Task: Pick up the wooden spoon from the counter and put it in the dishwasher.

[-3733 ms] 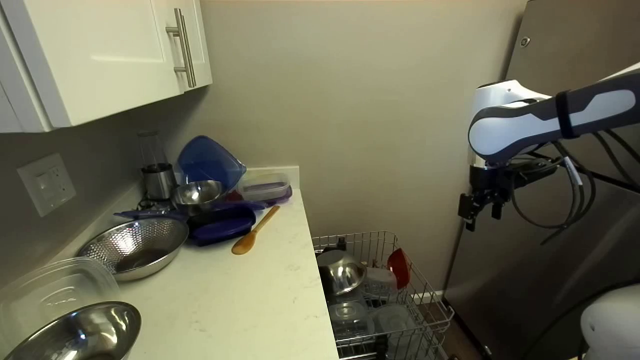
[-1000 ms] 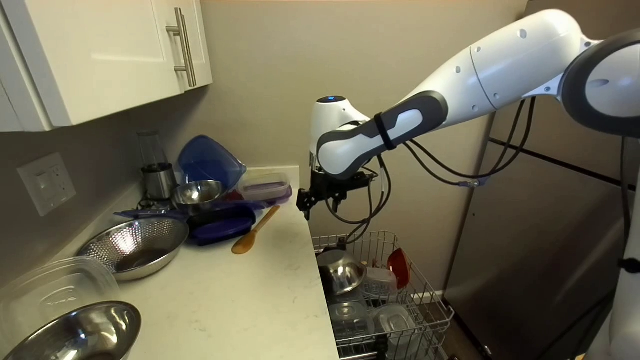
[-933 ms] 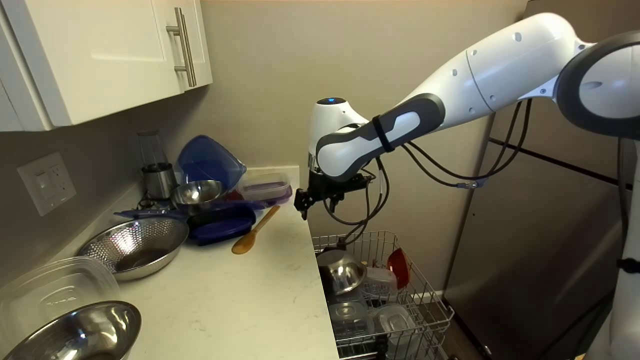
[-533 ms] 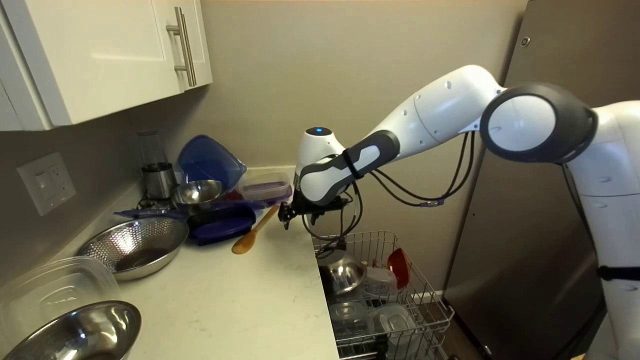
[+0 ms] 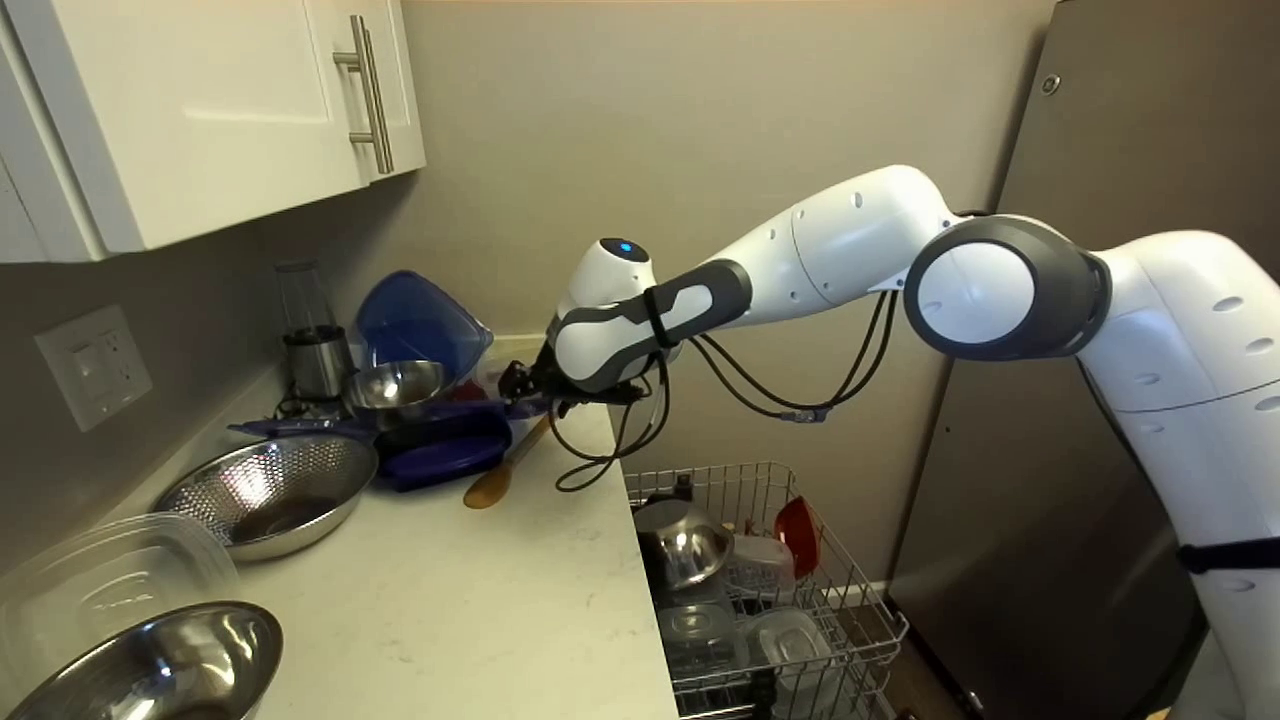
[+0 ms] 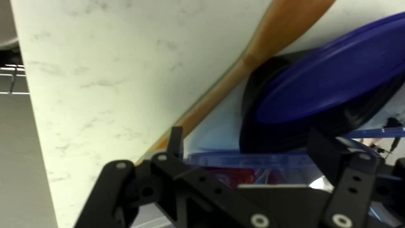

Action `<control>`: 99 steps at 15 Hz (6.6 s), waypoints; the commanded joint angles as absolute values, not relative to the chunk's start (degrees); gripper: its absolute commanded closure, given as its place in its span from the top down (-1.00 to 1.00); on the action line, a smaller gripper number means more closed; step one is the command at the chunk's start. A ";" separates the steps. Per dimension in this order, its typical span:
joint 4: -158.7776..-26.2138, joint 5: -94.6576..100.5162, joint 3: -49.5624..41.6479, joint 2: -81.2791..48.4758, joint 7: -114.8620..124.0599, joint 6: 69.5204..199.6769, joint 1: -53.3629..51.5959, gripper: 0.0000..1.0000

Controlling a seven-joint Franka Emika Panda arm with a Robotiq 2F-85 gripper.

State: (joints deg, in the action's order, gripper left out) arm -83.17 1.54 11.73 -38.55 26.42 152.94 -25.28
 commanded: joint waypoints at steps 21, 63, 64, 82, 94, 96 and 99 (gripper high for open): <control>-57.75 2.54 3.66 -46.80 28.38 112.87 -30.92 1.00; -23.41 3.60 -5.66 -74.58 60.71 111.77 -38.48 1.00; -23.05 3.81 -5.83 -74.88 61.34 112.31 -38.53 1.00; -24.57 4.42 -6.01 -74.32 56.11 114.79 -39.58 1.00; -23.93 10.10 -9.13 -71.36 40.09 97.05 -41.86 1.00; -23.38 10.55 -9.42 -71.63 39.28 96.40 -41.90 1.00; -22.26 8.63 -8.11 -72.27 40.18 98.88 -40.96 1.00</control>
